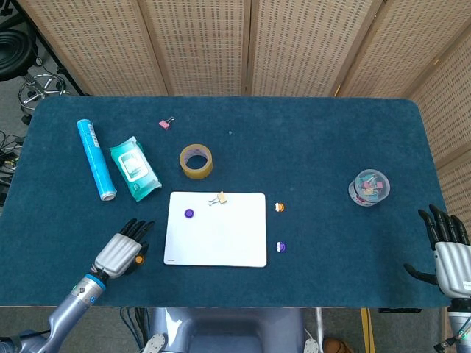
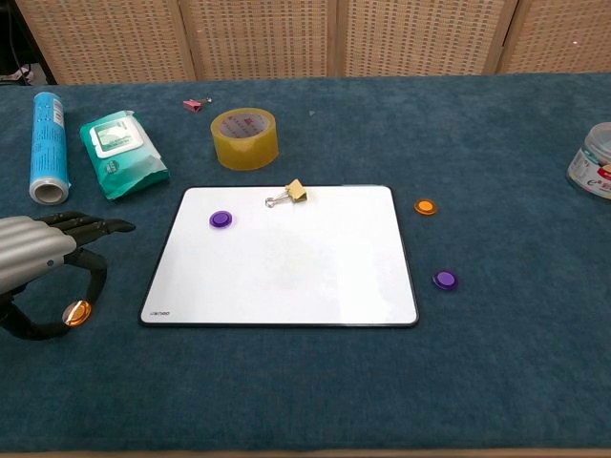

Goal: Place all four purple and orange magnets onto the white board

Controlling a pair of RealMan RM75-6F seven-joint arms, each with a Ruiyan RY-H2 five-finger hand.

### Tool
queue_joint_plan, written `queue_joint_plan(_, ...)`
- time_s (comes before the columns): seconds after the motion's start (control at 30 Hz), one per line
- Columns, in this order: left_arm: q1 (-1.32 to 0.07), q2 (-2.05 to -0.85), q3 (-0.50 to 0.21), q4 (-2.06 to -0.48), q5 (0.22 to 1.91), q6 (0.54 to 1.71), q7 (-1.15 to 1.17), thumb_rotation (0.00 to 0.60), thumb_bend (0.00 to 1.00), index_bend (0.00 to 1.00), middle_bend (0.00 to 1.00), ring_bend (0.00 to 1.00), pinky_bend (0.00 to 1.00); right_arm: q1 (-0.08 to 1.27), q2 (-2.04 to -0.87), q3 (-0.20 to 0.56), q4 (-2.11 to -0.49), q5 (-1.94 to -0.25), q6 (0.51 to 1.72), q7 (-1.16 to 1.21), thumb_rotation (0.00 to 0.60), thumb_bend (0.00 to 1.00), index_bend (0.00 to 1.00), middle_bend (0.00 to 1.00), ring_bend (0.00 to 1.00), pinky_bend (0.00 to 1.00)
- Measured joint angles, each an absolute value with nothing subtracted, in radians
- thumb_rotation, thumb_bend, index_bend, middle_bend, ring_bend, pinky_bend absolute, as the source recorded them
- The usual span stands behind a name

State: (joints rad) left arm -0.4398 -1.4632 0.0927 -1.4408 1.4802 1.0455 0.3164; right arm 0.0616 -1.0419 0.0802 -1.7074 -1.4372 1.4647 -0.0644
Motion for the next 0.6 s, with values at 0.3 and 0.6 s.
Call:
queue_joint_plan(0.3, -0.44, -1.454, 0.084, -1.452, 1.476, 1.047, 0.306, 0.6, 0.26, 0.59, 0.0, 0.0, 0.0, 0.061, -1.041, 0.08, -1.707, -1.437, 1.465, -0.063, 0.6, 0.0, 0.0, 0.0, 0.0, 0.0)
queue_joint_plan(0.6, -0.452, -1.428, 0.061, -1.506, 1.484, 1.061, 0.297, 0.6, 0.26, 0.59, 0.0, 0.0, 0.0, 0.061, -1.042, 0.079, -1.708, -1.436, 1.463, -0.063, 0.6, 0.0, 0.0, 0.0, 0.0, 0.0)
